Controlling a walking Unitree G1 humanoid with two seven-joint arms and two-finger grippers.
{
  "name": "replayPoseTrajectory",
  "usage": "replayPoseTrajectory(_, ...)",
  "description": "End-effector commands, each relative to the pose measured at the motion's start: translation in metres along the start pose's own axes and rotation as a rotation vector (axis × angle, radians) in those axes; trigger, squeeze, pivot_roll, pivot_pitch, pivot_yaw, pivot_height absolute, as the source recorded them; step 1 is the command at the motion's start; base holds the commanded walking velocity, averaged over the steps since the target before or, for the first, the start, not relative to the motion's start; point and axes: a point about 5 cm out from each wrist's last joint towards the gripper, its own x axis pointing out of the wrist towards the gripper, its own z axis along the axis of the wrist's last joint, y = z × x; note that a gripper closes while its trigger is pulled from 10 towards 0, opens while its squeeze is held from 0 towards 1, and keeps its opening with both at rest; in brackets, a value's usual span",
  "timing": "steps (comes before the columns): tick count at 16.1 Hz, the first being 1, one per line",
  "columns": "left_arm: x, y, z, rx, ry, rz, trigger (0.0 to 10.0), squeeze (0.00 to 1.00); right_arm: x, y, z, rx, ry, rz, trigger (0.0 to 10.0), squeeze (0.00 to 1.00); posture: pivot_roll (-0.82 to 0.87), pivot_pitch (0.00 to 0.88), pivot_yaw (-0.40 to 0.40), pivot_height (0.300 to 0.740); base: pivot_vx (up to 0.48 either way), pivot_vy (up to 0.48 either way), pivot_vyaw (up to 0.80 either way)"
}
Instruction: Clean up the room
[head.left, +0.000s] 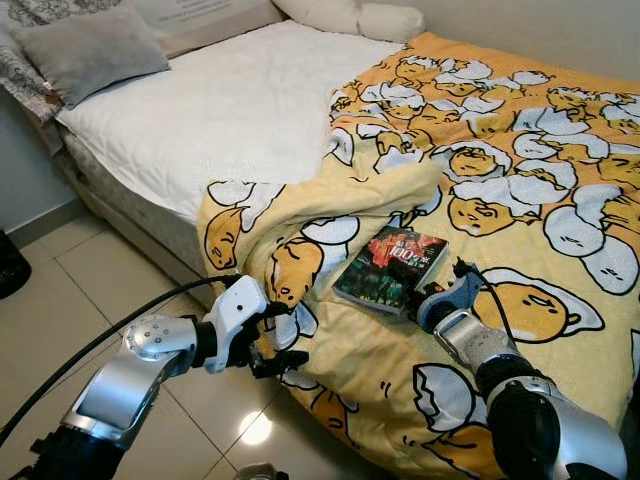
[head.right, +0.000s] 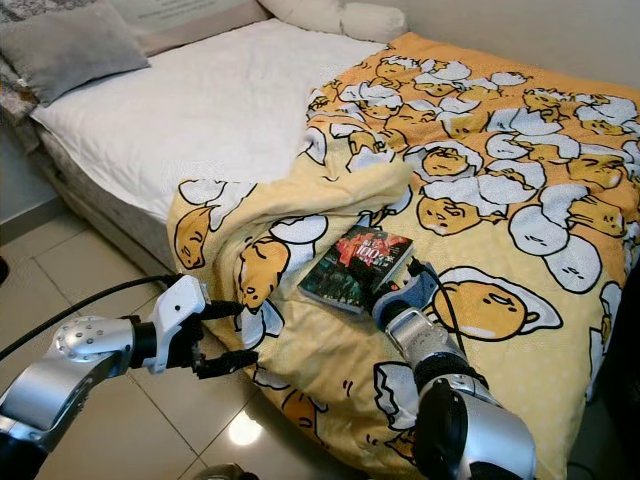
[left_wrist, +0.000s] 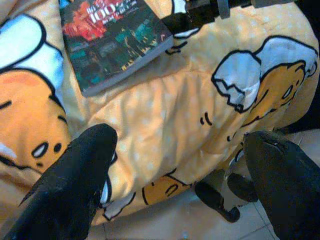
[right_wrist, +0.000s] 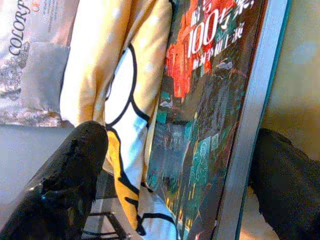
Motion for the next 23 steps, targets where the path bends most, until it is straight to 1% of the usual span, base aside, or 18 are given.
replayPoseTrajectory(1,-0.006,0.0,0.0,0.01,0.016,0.005,10.0,0.07,0.004,0.007,-0.001,0.026,-0.013,0.004,8.1,0.0,0.13,0.0,0.012,0.74,0.0,0.0,0.0)
replayPoseTrajectory(3,-0.011,0.0,-0.001,0.012,0.03,0.009,10.0,0.07,0.006,0.009,-0.008,0.041,-0.007,-0.01,4.7,0.0,0.14,0.0,0.014,0.74,0.0,0.0,0.0)
replayPoseTrajectory(5,-0.015,0.0,-0.001,0.013,0.04,0.011,10.0,0.07,0.008,0.012,-0.015,0.036,0.006,-0.029,3.1,0.0,0.16,0.0,0.02,0.74,0.0,0.0,0.0)
replayPoseTrajectory(6,-0.017,0.0,-0.001,0.018,0.049,0.012,10.0,0.07,0.009,0.011,-0.018,0.04,-0.004,-0.071,0.0,0.0,0.17,0.0,0.027,0.74,0.0,0.0,0.0)
replayPoseTrajectory(9,-0.023,-0.001,0.0,0.031,0.066,0.018,10.0,0.07,0.008,0.004,-0.022,0.066,-0.03,-0.161,0.0,0.0,0.21,0.0,0.041,0.74,0.0,0.0,0.0)
replayPoseTrajectory(11,-0.03,0.001,0.0,0.041,0.08,0.039,10.0,0.07,0.007,0.002,-0.025,0.069,-0.046,-0.203,0.0,0.0,0.23,0.0,0.053,0.74,0.0,0.0,0.0)
replayPoseTrajectory(13,-0.034,0.002,0.0,0.045,0.09,0.047,10.0,0.07,0.008,0.003,-0.026,0.089,-0.059,-0.203,0.0,0.0,0.23,0.0,0.059,0.74,0.0,0.0,0.0)
replayPoseTrajectory(14,-0.036,0.002,0.0,0.047,0.094,0.051,10.0,0.06,0.01,0.007,-0.025,0.123,-0.074,-0.18,0.0,0.0,0.23,0.0,0.064,0.74,0.0,0.0,0.0)
replayPoseTrajectory(15,-0.037,0.002,0.0,0.05,0.093,0.056,10.0,0.06,0.011,0.01,-0.024,0.133,-0.081,-0.168,0.0,0.0,0.23,0.0,0.064,0.74,0.0,0.0,0.0)
replayPoseTrajectory(18,-0.032,0.004,0.004,0.057,0.082,0.06,10.0,0.07,0.011,0.012,-0.019,0.138,-0.101,-0.164,0.0,0.0,0.23,0.0,0.055,0.74,0.0,0.0,0.0)
replayPoseTrajectory(20,-0.032,0.005,0.004,0.058,0.08,0.061,10.0,0.07,0.012,0.013,-0.018,0.139,-0.106,-0.162,0.0,0.0,0.23,0.0,0.054,0.74,0.0,0.0,0.0)
replayPoseTrajectory(23,-0.033,0.001,0.002,0.05,0.072,0.071,10.0,0.07,0.012,0.014,-0.017,0.134,-0.11,-0.155,0.0,0.0,0.23,0.0,0.035,0.74,0.0,0.0,0.0)
